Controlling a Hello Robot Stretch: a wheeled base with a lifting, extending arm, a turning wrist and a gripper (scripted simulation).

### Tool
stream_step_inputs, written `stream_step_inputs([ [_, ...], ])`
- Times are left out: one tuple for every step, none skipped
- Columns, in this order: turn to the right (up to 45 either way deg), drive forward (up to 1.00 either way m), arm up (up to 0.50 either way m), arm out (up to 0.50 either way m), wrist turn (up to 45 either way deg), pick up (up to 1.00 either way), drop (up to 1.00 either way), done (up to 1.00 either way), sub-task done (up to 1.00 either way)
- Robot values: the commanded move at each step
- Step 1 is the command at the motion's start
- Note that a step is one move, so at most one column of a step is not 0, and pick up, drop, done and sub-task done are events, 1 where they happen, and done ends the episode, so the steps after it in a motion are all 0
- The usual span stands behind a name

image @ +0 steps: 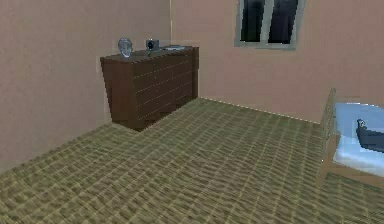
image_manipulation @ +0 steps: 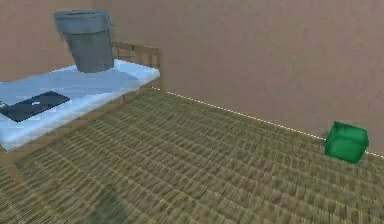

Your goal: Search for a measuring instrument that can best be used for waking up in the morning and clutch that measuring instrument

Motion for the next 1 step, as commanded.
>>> stream_step_inputs([
  [0.0,1.0,0.0,0.0,0.0,0.0,0.0,0.0,0.0],
])
